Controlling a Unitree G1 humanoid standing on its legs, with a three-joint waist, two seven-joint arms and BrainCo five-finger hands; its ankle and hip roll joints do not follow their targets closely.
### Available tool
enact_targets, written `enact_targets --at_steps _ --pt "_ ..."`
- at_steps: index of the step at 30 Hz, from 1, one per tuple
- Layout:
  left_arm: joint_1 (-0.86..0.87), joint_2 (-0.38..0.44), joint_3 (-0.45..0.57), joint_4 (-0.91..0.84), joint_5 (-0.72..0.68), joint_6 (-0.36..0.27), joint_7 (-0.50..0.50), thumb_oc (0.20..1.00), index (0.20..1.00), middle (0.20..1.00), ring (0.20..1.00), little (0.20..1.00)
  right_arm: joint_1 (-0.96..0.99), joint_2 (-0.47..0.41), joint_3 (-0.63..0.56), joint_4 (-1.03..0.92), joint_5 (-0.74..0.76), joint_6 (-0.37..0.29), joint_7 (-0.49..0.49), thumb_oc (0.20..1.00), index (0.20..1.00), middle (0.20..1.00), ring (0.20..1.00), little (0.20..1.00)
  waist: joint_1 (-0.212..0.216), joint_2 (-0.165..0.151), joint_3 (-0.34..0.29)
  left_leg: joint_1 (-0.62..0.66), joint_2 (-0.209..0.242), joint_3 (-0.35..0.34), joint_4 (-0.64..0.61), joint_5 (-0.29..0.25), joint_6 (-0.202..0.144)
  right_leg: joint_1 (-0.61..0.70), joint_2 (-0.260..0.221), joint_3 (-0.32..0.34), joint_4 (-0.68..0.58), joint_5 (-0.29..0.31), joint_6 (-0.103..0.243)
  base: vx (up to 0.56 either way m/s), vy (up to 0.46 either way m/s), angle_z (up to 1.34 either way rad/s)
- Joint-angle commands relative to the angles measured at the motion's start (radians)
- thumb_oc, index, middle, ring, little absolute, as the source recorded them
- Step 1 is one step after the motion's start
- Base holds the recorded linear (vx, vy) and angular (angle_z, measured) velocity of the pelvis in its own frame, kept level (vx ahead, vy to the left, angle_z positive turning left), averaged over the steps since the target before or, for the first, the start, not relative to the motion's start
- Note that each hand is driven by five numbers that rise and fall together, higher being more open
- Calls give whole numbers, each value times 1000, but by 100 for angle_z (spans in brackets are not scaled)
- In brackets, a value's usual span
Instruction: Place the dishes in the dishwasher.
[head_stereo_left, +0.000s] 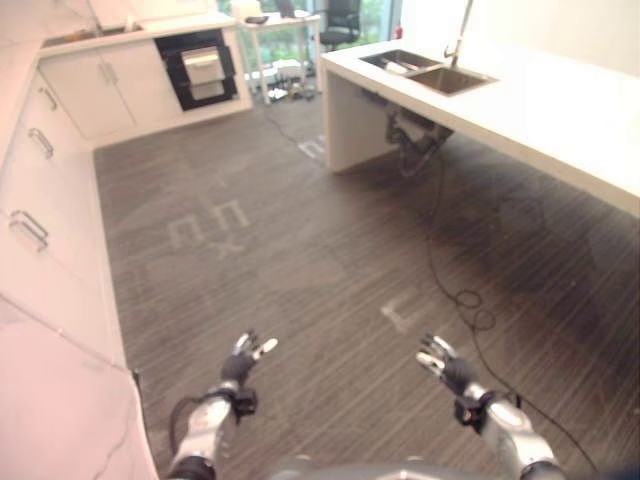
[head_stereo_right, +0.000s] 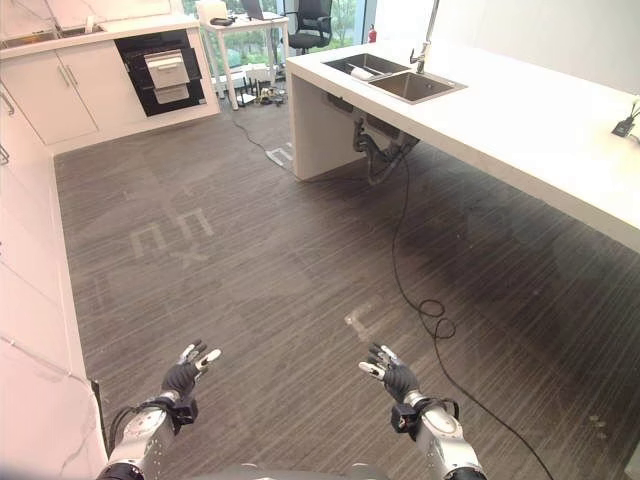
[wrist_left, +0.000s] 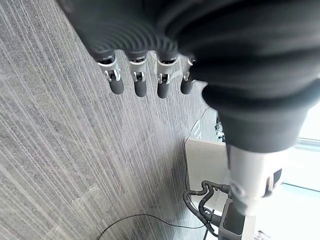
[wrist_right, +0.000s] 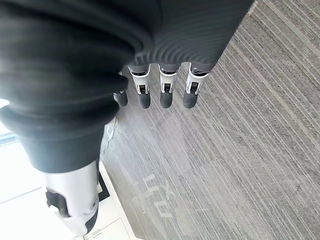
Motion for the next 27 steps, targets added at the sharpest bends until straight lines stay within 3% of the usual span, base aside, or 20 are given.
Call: enact_targets --at_steps 1,23,27 --pt "-10 25 11 -64 -17 -23 -9 1000 1000 1000 1000 1000 -4 -20 -9 -74 -19 -24 -9 1000 1000 1000 1000 1000 -3 -3 -3 -2 9 37 20 -48 -32 -2 -42 -31 -32 72 90 0 0 0" --pt "26 25 81 -189 -87 -22 -5 1000 1000 1000 1000 1000 27 -34 -57 -203 -77 -46 -28 1000 1000 1000 1000 1000 2 -6 13 -2 10 23 20 -41 -37 8 -43 -47 -32 68 86 0 0 0" --pt "34 21 94 -200 -98 -27 -9 1000 1000 1000 1000 1000 37 -20 -56 -212 -91 -44 -24 1000 1000 1000 1000 1000 1 -6 17 -3 -3 -11 20 -39 -34 11 -34 -33 -32 67 83 43 -55 2"
